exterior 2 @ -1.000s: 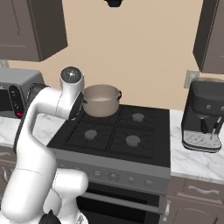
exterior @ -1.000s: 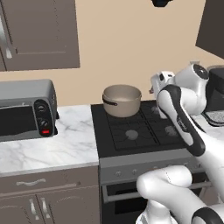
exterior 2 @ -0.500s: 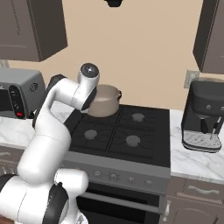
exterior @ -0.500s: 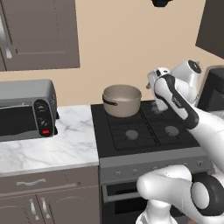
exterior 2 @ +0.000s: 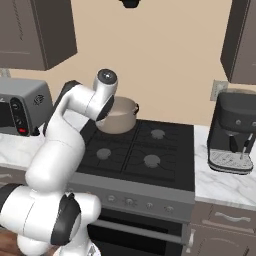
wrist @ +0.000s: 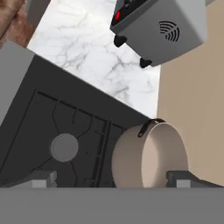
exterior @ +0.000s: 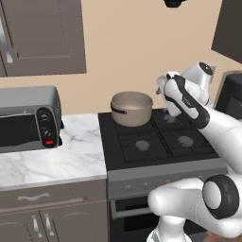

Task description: Move the pot and pan from the stove into the sink.

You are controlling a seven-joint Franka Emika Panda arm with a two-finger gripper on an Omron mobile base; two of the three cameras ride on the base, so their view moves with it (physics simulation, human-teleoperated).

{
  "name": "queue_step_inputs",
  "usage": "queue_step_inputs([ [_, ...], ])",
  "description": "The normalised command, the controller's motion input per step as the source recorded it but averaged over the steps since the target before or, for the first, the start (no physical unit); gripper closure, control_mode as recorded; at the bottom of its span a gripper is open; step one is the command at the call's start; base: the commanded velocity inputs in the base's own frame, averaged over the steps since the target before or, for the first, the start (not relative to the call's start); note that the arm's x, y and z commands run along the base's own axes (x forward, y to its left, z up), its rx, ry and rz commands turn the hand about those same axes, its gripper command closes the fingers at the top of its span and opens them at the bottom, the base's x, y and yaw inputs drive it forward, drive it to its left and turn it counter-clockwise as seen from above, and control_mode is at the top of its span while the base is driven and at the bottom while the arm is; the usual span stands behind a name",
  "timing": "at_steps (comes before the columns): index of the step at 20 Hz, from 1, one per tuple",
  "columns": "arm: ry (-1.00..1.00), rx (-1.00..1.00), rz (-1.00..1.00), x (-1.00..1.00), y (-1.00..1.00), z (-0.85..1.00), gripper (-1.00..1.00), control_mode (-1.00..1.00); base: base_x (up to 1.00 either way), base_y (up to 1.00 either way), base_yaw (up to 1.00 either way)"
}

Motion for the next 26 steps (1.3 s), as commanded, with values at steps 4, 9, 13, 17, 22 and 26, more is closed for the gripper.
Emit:
queue_step_inputs([
  [4, 0.06, -0.13, 0.00, 0.33, 0.08, -0.25, -1.00, -1.00, 0.00, 0.00, 0.00],
  [9, 0.09, -0.15, 0.00, 0.44, 0.08, -0.35, -1.00, -1.00, 0.00, 0.00, 0.00],
  [13, 0.07, -0.07, 0.00, 0.57, 0.00, -0.24, -1.00, -1.00, 0.00, 0.00, 0.00],
  [17, 0.06, -0.04, 0.00, 0.65, 0.00, -0.20, -1.00, -1.00, 0.00, 0.00, 0.00],
  [22, 0.05, -0.04, 0.00, 0.58, 0.00, -0.24, -1.00, -1.00, 0.00, 0.00, 0.00],
  [26, 0.04, -0.04, 0.00, 0.57, 0.00, -0.24, -1.00, -1.00, 0.00, 0.00, 0.00],
])
